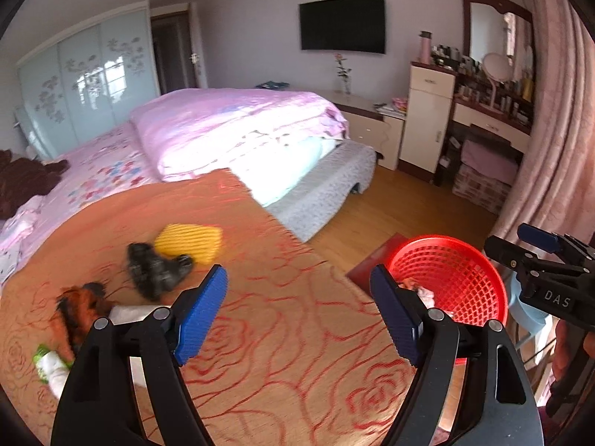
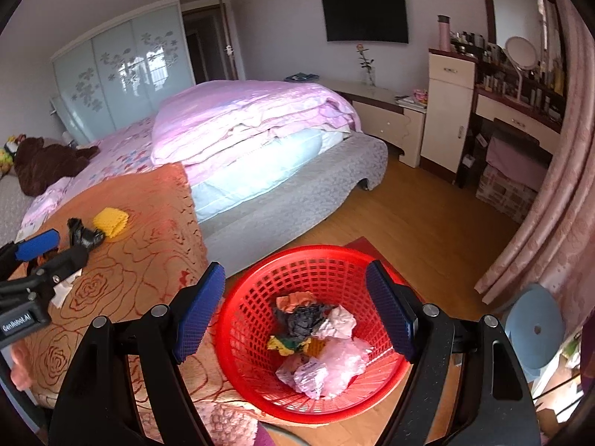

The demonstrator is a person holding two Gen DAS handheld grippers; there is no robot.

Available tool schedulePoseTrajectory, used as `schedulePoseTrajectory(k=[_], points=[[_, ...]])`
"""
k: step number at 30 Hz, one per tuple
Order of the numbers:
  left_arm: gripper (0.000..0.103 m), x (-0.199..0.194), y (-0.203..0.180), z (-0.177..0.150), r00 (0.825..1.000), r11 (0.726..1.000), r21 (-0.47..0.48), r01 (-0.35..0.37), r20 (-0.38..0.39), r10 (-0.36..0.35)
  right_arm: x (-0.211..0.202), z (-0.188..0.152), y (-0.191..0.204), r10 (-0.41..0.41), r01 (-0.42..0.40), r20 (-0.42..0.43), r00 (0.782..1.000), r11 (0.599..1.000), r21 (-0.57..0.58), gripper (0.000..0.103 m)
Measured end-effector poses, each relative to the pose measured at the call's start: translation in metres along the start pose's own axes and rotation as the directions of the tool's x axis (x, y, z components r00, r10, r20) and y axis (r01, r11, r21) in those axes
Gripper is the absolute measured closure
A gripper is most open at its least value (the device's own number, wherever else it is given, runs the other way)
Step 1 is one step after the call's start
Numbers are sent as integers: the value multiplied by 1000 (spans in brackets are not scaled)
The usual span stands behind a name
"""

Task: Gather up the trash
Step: 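Move both open tools back over the trash on the bed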

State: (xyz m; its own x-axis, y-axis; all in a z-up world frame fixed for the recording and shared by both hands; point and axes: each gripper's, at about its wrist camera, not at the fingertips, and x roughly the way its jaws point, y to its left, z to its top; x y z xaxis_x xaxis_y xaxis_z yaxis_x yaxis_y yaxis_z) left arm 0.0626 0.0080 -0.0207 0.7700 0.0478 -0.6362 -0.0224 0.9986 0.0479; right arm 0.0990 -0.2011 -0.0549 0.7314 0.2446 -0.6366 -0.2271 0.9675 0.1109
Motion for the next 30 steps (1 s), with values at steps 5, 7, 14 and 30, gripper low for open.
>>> schedulePoseTrajectory(k=[5,7,14,30], points=[[27,-9,26,-5,996,994,-55,-92,-15,92,0,-1,20,22,-22,-4,1000,999,-41,28],[27,-14,36,-6,994,990,-80,-114,-15,113,-1,-1,32,39,-39,-7,999,997,-64,28],[27,-30,75,-17,984,970,-164,-180,-27,178,0,-1,81,112,-115,-26,993,984,-135,28],[27,-74,192,-62,938,846,-408,-344,-107,330,0,3,189,293,-300,-66,954,915,-270,28]])
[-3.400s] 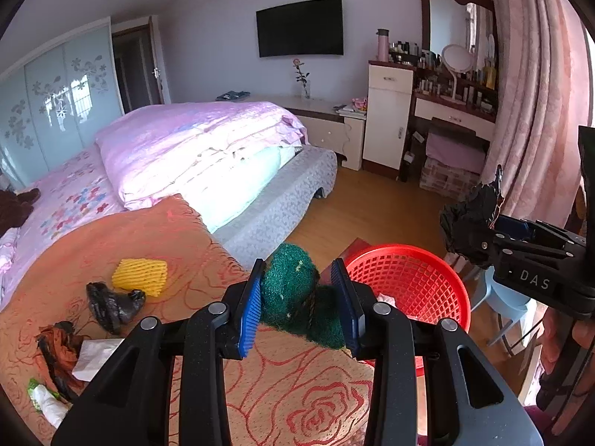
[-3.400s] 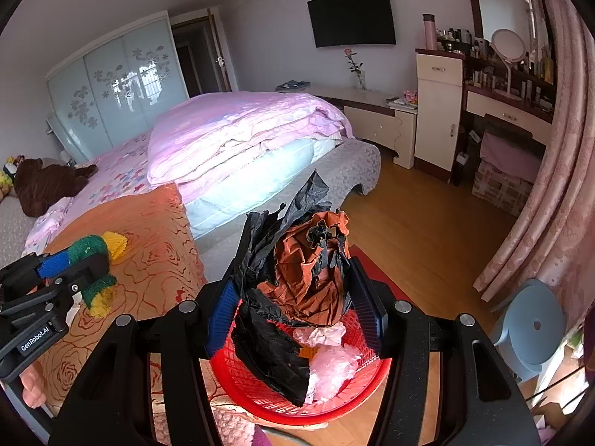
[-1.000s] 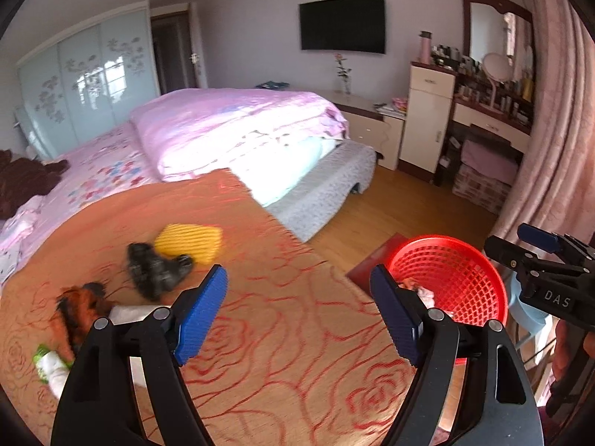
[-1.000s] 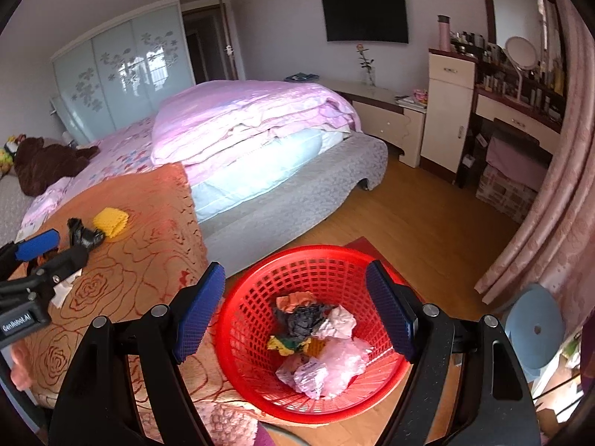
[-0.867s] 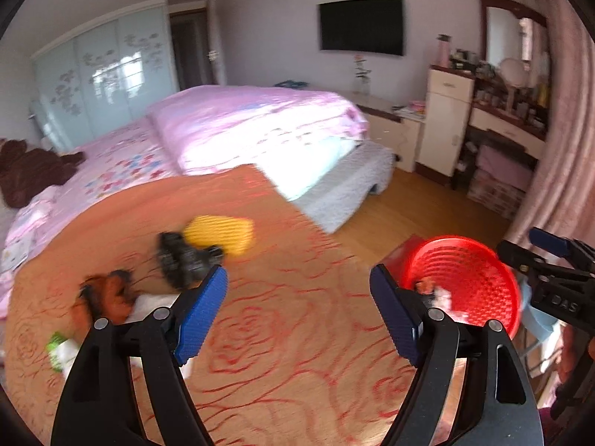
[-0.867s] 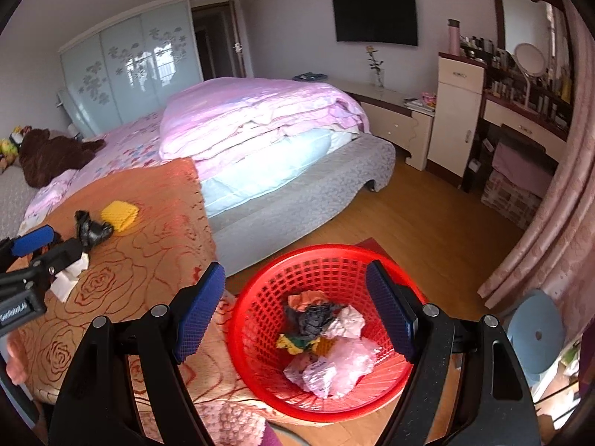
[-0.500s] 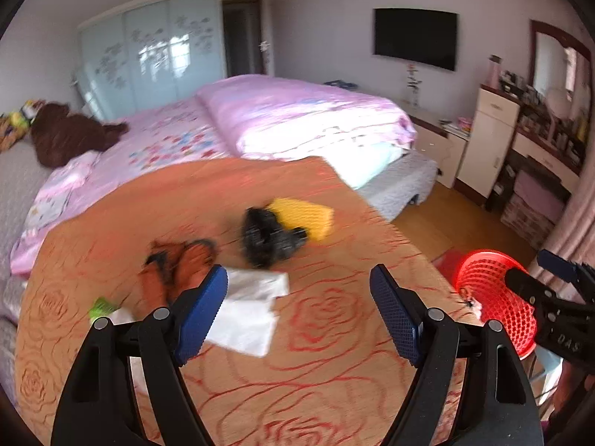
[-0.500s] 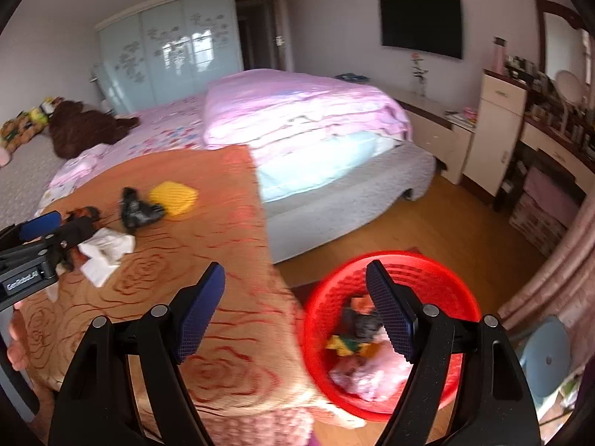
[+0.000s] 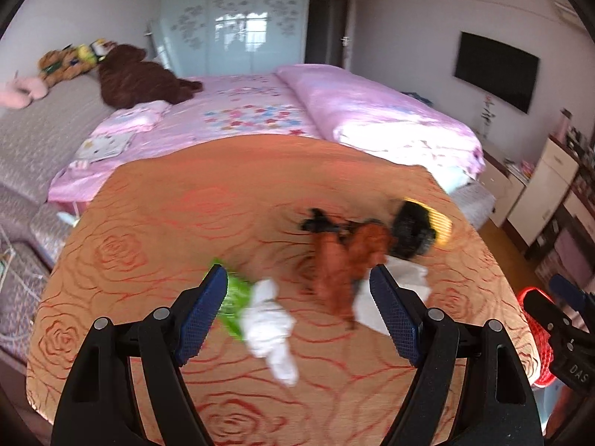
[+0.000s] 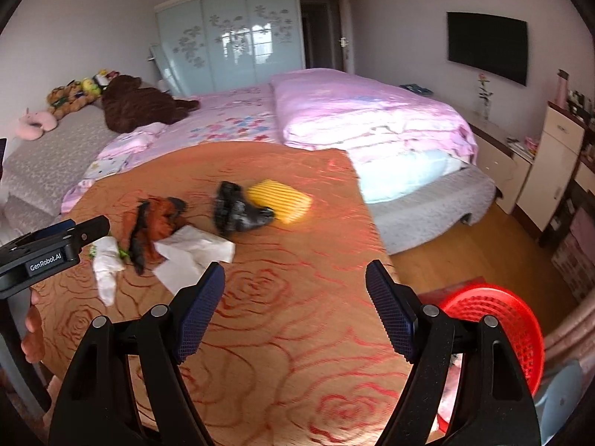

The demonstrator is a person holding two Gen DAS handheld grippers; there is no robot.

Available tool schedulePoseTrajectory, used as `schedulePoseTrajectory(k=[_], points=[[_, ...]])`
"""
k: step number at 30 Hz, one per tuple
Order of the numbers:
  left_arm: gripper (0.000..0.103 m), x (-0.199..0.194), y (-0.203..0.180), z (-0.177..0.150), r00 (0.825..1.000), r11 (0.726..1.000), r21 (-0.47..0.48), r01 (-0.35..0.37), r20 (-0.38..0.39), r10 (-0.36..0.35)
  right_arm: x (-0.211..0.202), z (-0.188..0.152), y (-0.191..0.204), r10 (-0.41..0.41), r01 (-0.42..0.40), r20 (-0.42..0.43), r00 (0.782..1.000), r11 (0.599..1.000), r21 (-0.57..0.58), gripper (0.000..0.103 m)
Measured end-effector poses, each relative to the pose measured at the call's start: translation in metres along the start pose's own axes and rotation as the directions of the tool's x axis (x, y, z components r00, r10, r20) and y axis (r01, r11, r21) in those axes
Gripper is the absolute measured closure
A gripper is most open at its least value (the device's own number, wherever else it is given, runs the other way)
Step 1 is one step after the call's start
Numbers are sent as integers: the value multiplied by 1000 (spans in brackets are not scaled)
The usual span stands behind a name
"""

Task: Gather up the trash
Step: 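Move both open tools back over the trash on the bed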

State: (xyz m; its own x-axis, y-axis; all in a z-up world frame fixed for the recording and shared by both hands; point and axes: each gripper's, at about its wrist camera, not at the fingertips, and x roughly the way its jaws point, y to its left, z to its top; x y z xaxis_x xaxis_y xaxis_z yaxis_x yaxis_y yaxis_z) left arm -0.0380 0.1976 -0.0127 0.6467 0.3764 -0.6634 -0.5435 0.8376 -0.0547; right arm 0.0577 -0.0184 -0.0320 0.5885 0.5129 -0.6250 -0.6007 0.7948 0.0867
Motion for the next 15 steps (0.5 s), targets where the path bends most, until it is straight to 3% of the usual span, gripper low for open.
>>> schedulePoseTrajectory(k=[8,15], points=[[27,-6,45,7,999,996,-87,-22,26,24,5,3,12,24,-23,8,1000,1000,-15,28],[28,14,32,-6,999,998,-53,23,-33,-24,10,-6,2,18,-18,-16,1000,1000,12,28]])
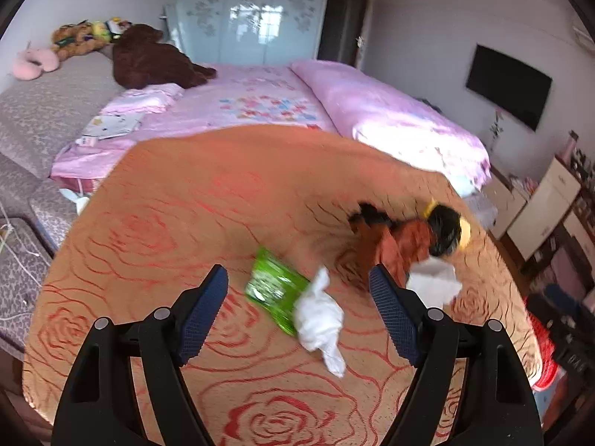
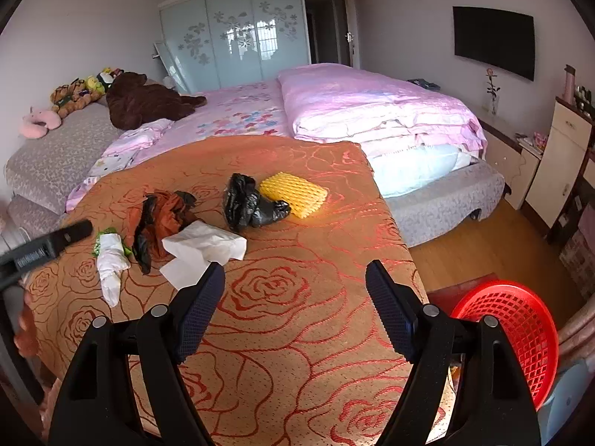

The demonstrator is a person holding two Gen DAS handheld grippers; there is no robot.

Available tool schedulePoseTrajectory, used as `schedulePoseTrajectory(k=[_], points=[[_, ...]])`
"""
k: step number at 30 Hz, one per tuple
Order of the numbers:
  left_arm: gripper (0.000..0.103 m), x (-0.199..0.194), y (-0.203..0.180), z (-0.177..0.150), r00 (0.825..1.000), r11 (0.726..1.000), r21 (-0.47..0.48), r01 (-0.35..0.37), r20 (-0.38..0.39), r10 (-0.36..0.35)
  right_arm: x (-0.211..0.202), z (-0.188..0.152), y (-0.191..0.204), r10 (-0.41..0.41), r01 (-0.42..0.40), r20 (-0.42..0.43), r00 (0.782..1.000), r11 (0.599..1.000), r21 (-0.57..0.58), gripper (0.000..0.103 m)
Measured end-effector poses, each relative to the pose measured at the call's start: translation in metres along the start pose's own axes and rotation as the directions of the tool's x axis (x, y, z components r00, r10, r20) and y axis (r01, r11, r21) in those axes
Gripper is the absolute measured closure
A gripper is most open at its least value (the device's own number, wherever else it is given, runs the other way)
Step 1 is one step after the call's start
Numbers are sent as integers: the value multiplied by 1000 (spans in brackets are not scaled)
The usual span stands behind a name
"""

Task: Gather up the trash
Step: 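Move both open tools back over the trash on the bed, then grasp the white plastic bag with the left tool while the right tool grasps the brown cloth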

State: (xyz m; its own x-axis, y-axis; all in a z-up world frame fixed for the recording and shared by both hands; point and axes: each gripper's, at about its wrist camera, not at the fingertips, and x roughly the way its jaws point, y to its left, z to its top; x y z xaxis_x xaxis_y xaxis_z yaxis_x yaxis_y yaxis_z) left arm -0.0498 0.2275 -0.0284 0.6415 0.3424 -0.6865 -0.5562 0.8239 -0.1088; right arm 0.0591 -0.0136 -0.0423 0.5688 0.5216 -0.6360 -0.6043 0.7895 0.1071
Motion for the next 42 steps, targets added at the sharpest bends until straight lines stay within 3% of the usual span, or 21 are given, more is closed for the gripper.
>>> schedulePoseTrajectory(k=[5,9,10,15,24,32,35,38,42], points=[[51,21,-11,-10,998,999,28,23,-54,-21,-3,1,-3,-2,2,9,1000,1000,4,28],[75,36,-10,-19,995,999,26,29,-100,-26,-1,0,-3,-2,2,1,1000,1000,2,28],[76,36,-7,-20,995,999,23,29,-98,-27,-1,0,-3,-2,2,0,1000,1000,0,28],[79,25,-1,-19,996,999,5,46,-72,-45,1,0,-1,1,-1,-6,1000,1000,-6,28],[79,-11,8,-6,998,999,-10,34,48,-34,9,7,13,34,-35,-20,999,998,-52,28],[79,-24,29,1,996,999,-52,-5,92,10,37,28,67,136,-144,-56,989,977,-157,27],[79,-26,38,2,995,998,-69,-16,100,23,49,35,93,179,-187,-60,982,965,-183,18],[79,-28,45,3,994,997,-78,-23,106,32,61,43,114,207,-218,-72,976,954,-206,17],[79,-27,49,3,994,996,-87,-24,107,34,80,49,133,198,-217,-105,975,948,-235,17]])
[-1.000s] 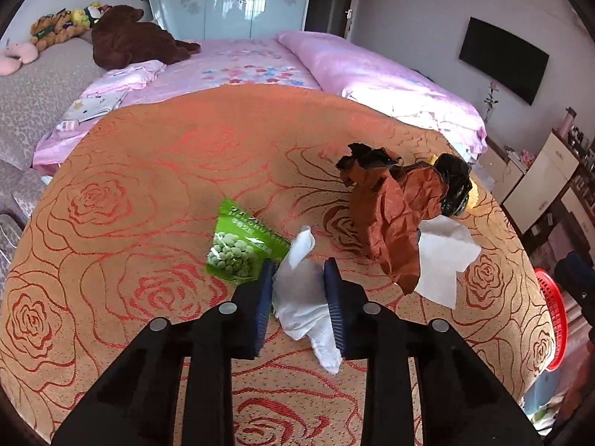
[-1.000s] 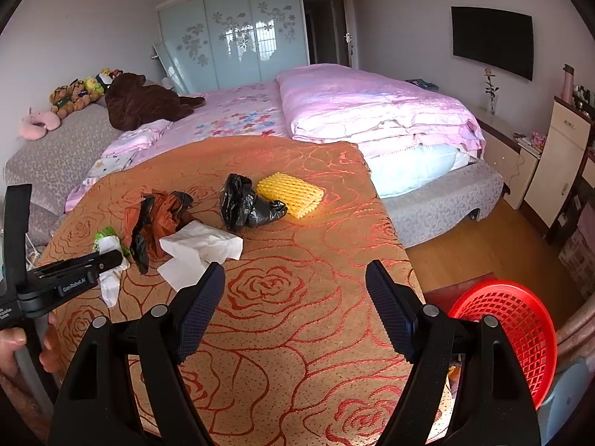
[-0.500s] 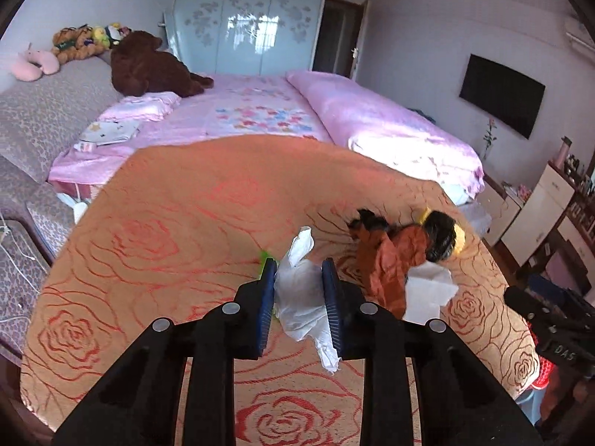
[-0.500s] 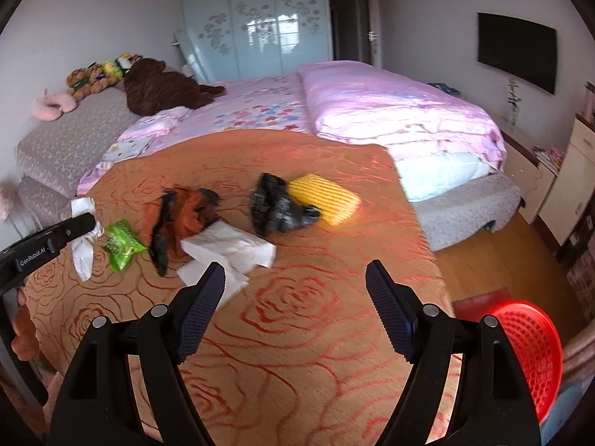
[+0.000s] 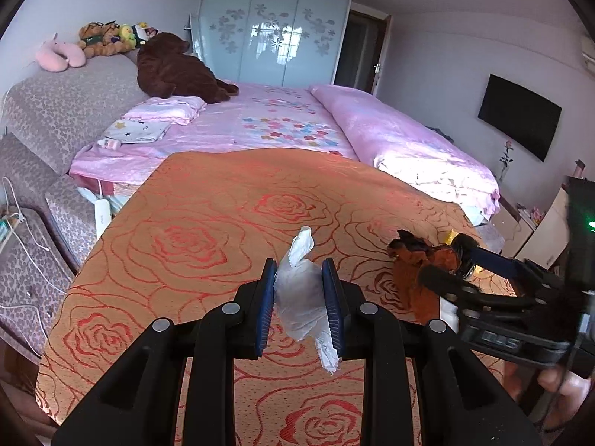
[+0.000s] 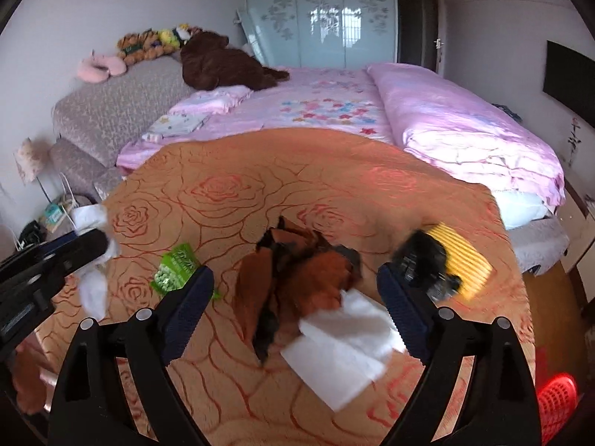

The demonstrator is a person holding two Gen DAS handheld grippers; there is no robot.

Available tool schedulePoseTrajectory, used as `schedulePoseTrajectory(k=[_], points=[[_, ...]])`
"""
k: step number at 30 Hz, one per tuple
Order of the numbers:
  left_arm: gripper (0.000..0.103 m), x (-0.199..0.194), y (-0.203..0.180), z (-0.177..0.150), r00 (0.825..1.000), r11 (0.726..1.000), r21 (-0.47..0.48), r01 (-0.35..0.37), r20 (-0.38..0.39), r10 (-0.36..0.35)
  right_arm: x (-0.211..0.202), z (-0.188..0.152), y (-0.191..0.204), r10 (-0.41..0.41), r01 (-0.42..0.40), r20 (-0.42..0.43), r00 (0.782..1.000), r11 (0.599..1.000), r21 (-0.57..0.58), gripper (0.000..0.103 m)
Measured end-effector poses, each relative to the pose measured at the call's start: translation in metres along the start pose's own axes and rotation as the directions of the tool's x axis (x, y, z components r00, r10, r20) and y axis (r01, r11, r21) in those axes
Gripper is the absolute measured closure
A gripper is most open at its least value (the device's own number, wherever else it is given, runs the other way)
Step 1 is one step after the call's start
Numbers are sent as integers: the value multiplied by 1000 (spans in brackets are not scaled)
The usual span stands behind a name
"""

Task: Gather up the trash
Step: 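Grasp the white plastic bag with the left tool while the right tool grasps the brown cloth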

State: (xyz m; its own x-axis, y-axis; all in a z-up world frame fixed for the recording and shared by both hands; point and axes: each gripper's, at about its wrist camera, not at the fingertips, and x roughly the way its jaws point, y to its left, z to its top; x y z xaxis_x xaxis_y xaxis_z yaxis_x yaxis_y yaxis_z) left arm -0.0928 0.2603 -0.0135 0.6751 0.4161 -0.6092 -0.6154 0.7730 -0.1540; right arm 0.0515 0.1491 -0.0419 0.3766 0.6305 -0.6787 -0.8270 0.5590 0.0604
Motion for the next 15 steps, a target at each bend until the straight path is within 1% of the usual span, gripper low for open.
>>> schedulePoseTrajectory(k=[5,7,9,12,15], points=[[79,1,4,0,1000,1000,-6,-2,0,2,25,7,6,-39,38,-46,998,999,-24,17],[79,1,4,-1,1000,1000,-9,-4,0,4,33,7,3,-44,43,-70,997,999,-13,18],[79,1,4,0,1000,1000,-11,-5,0,5,37,7,2,-42,41,-87,995,999,-12,34],[79,1,4,-1,1000,1000,-12,-4,1,4,37,4,4,-44,42,-88,995,999,-29,46],[79,0,3,-1,1000,1000,-8,-4,2,4,34,3,6,-32,29,-82,996,999,-35,51]])
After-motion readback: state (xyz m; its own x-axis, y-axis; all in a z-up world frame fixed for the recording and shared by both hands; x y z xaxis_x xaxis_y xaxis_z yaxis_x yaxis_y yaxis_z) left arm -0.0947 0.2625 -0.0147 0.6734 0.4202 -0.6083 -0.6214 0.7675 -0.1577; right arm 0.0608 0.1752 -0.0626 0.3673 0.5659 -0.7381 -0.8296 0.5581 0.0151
